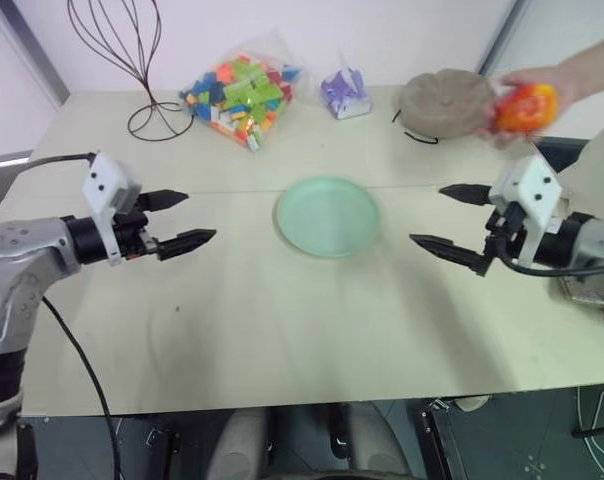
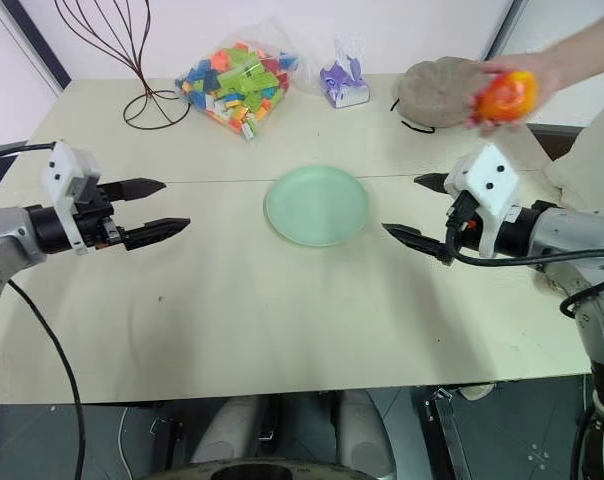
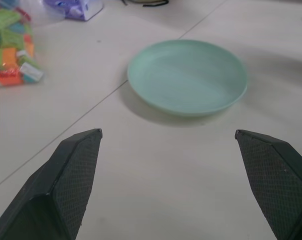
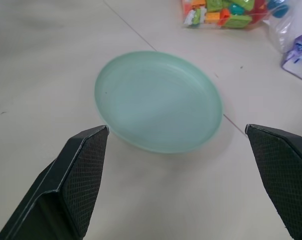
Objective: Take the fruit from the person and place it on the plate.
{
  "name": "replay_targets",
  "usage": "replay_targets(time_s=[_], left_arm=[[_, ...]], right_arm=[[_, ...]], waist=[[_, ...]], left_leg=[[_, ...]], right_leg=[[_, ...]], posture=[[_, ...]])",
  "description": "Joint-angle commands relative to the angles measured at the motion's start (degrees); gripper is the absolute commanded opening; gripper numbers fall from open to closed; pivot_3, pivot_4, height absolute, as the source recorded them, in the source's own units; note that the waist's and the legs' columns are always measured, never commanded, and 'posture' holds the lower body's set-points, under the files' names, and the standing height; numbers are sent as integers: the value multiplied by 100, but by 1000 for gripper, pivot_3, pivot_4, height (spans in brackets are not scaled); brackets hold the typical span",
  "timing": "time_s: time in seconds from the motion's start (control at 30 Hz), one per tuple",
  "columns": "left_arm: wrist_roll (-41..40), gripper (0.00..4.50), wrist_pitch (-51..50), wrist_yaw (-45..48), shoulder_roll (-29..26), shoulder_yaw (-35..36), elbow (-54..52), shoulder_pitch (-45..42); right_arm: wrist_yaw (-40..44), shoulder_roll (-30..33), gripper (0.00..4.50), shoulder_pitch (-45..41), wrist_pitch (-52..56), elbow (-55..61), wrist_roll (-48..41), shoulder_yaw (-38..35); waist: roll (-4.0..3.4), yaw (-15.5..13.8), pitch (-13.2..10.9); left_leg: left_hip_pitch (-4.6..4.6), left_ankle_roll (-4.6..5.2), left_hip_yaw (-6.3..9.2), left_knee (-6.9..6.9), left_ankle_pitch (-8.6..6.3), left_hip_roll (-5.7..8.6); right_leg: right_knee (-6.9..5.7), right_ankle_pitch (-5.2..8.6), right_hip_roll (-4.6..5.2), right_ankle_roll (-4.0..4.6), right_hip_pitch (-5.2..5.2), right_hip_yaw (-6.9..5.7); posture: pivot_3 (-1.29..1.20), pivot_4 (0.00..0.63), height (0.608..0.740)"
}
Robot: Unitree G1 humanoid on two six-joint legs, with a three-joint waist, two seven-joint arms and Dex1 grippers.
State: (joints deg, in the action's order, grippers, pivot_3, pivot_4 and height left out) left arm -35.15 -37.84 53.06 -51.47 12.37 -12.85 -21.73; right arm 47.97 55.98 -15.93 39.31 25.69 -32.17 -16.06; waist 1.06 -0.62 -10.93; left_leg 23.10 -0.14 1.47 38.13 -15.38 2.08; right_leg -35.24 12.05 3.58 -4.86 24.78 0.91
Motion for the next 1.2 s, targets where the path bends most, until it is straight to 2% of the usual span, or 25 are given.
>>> replay_targets(time_s=[0.03,0.23,1.2], left_arm=[[109,4467,217,54,39,-25,103,-176],[142,4467,317,195,179,-154,387,-445],[247,4467,392,227,155,-159,377,-407]], right_arm=[[41,147,4500,116,-80,124,50,-281],[-60,167,4500,201,17,223,-4,-519],[-335,78,4500,363,158,433,-129,-635]], waist=[[0,-2,0],[0,-1,0],[0,0,0]], left_leg=[[0,0,0,0,0,0],[0,0,-1,1,0,0],[-1,0,-2,2,0,1]], right_leg=[[0,0,0,0,0,0],[-2,-3,-2,-5,0,-1],[-2,-10,-2,-18,0,-2]], posture=[[0,150,740],[0,150,740],[0,150,740]])
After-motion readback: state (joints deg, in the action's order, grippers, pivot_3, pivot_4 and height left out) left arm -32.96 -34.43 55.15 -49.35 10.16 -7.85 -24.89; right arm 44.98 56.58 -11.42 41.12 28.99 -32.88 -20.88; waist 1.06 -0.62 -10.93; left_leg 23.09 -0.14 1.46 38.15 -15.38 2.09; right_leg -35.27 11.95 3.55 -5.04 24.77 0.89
